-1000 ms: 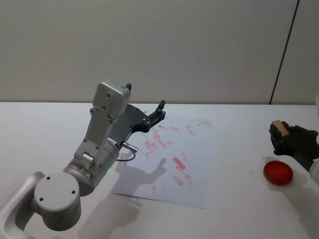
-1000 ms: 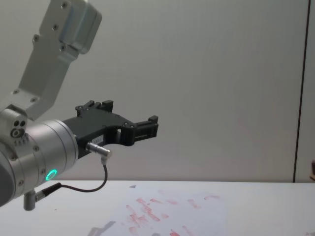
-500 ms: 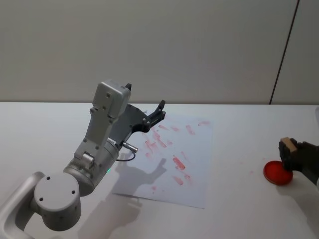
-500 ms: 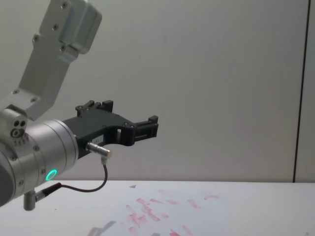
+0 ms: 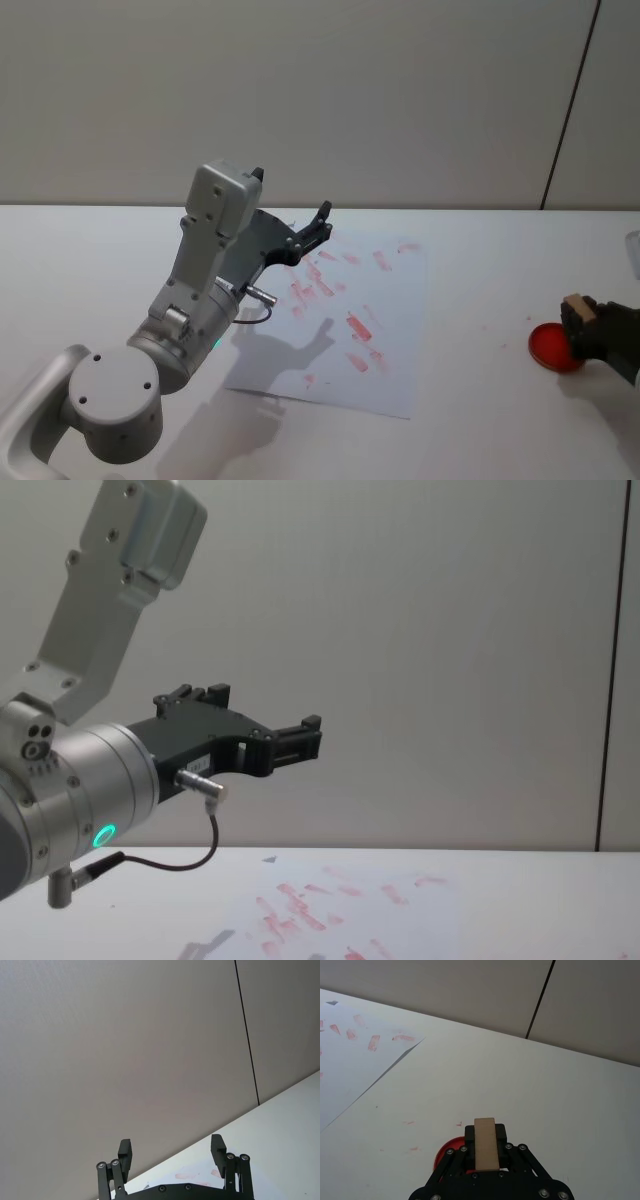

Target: Use the one hand to pick up the stamp and affix it onto the A4 paper.

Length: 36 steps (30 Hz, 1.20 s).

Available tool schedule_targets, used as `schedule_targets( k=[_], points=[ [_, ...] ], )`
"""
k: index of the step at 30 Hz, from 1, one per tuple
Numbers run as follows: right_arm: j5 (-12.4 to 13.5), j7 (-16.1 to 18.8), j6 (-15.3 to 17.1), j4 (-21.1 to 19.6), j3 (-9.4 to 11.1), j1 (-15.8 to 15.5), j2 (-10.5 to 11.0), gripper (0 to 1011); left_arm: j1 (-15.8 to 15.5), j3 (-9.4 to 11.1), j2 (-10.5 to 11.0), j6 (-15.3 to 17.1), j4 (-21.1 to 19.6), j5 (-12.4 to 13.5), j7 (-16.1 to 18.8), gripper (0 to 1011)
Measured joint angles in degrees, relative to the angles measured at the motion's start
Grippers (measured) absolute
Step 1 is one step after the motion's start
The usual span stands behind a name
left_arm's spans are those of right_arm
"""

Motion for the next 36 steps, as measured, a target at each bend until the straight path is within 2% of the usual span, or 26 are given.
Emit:
schedule_targets(
  k=[12, 13, 14, 15, 18, 26, 36],
  points=[
    [-1.0, 0.7, 0.7, 0.6, -0.2, 0.2, -0.2, 239, 0.0, 0.0, 0.0, 0.0, 0.0, 0.0, 0.0, 1003],
    [-1.0, 0.7, 0.7, 0.6, -0.2, 0.2, -0.2, 297, 0.0, 0.0, 0.0, 0.0, 0.0, 0.0, 0.0, 1003],
    [-1.1, 0.8, 0.7, 0.7, -0.2, 0.3, -0.2, 305, 0.0, 0.0, 0.0, 0.0, 0.0, 0.0, 0.0, 1003],
    [-1.1, 0.8, 0.7, 0.7, -0.2, 0.3, -0.2, 376, 0.0, 0.0, 0.0, 0.0, 0.0, 0.0, 0.0, 1003],
    [-1.2, 0.9, 0.8, 0.8, -0.2, 0.3, -0.2, 438, 0.0, 0.0, 0.0, 0.0, 0.0, 0.0, 0.0, 1003],
    [-1.4, 1.0, 0.9, 0.9, -0.3, 0.3, -0.3, 721, 0.0, 0.0, 0.0, 0.0, 0.0, 0.0, 0.0, 1003],
    [-1.5, 1.1, 1.0, 0.9, -0.3, 0.4, -0.3, 978, 0.0, 0.0, 0.0, 0.0, 0.0, 0.0, 0.0, 1003]
  ],
)
